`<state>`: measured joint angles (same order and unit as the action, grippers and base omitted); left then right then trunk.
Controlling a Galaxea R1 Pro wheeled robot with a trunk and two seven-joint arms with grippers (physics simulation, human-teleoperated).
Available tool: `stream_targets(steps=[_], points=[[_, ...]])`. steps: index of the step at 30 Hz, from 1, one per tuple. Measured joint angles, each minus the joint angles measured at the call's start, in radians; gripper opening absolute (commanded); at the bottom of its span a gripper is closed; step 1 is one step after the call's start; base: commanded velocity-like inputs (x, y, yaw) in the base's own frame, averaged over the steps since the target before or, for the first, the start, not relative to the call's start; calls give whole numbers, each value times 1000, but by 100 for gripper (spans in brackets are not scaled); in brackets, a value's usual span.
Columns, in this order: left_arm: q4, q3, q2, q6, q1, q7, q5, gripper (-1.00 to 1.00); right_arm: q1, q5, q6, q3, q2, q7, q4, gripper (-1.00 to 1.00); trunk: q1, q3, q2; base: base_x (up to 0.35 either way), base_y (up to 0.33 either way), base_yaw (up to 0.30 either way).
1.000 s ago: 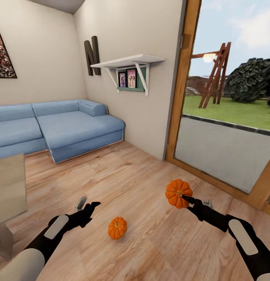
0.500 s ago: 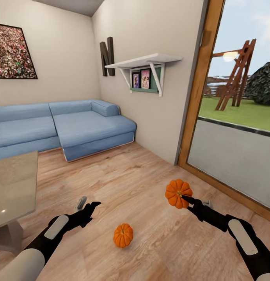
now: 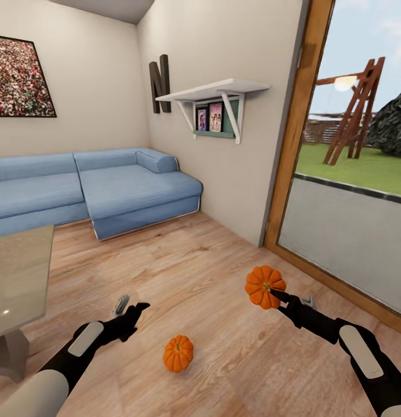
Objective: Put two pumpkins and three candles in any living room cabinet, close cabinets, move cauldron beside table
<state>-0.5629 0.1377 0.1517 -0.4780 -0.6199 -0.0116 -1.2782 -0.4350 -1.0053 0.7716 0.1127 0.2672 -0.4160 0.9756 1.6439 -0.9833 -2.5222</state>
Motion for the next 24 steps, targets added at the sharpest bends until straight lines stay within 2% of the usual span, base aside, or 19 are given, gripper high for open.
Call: stream_targets(steps=[8, 19, 24], points=[[82, -8, -20, -5, -37, -61, 0, 100, 0, 0, 1, 0, 0, -1, 0, -100, 0, 0, 0, 1, -10, 0], [96, -10, -21, -2, -44, -49, 1, 100, 0, 0, 1, 0, 0, -2, 0, -100, 0, 0, 0, 0, 0, 0], [95, -9, -21, -3, -44, -32, 1, 100, 0, 2, 1, 0, 0, -3, 0, -100, 2, -19, -1, 0, 0, 0]])
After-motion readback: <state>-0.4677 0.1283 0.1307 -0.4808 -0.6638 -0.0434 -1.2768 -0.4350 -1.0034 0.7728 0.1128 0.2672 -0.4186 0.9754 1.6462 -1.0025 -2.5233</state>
